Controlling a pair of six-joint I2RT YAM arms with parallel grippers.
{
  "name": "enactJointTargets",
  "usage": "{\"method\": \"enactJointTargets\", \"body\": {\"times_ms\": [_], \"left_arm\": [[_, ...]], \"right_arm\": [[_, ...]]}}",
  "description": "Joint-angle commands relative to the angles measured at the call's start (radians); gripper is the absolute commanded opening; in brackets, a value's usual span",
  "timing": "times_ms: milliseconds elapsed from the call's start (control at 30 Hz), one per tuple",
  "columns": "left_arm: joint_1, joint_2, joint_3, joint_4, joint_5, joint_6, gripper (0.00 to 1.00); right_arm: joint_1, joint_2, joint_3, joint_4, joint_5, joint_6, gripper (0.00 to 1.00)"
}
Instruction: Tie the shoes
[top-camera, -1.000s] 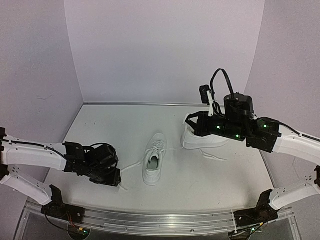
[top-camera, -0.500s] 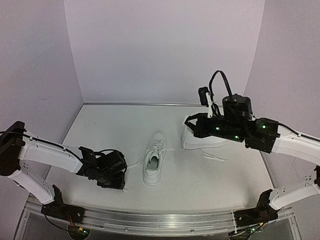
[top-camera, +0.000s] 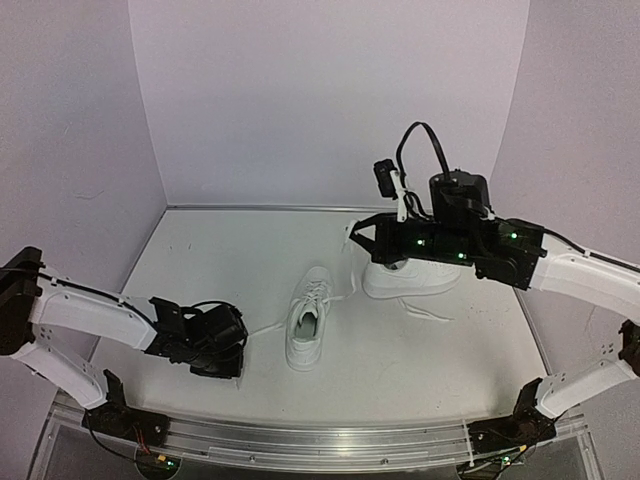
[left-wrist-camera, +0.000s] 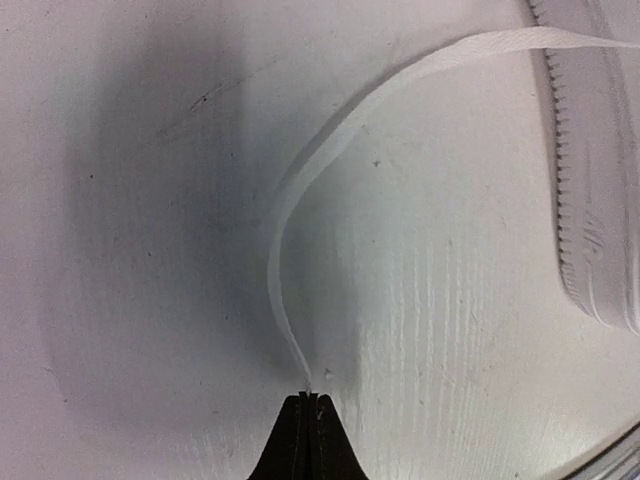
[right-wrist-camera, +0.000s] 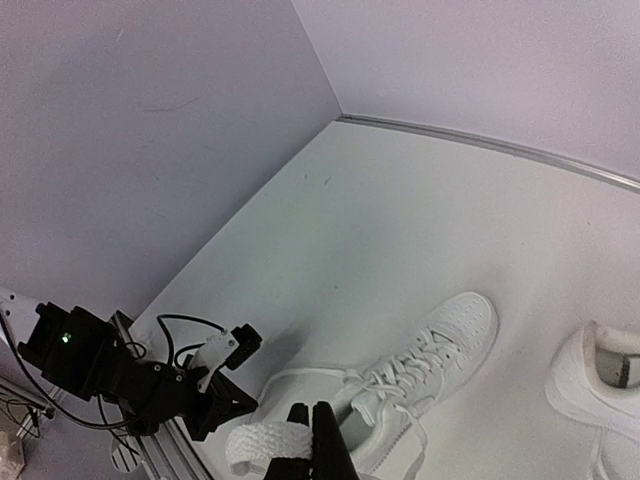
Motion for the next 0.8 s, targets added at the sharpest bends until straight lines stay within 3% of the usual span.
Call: {"method": "enactJointTargets", "body": {"times_ms": [0, 167, 400, 567, 767], "left_arm": [[-0.023, -0.235, -0.039, 0.06, 0.01, 0.083, 0.0], [-0.036, -0.429, -0.072, 0.078, 0.093, 0.155, 0.0], [-0.106, -0.569, -0.061, 0.09, 0.168, 0.22, 0.0], [-0.136, -0.664, -0.055, 0.085, 0.189, 0.253, 0.0], [-0.136, -0.697, -0.048, 0.088, 0.228, 0.282, 0.0]], "right_arm": [[-0.001, 0.124, 0.141, 0.058, -0.135, -0.038, 0.0], [-0.001, 0.334, 0.338, 0.076, -0.218, -0.032, 0.0], [0.014, 0.631, 0.622, 0.096, -0.304, 0.028, 0.0], [0.024, 0.797, 0.738, 0.096, -0.336, 0.076, 0.01], [0.029, 0.834, 0.718, 0.094, -0.382, 0.117, 0.45]]}}
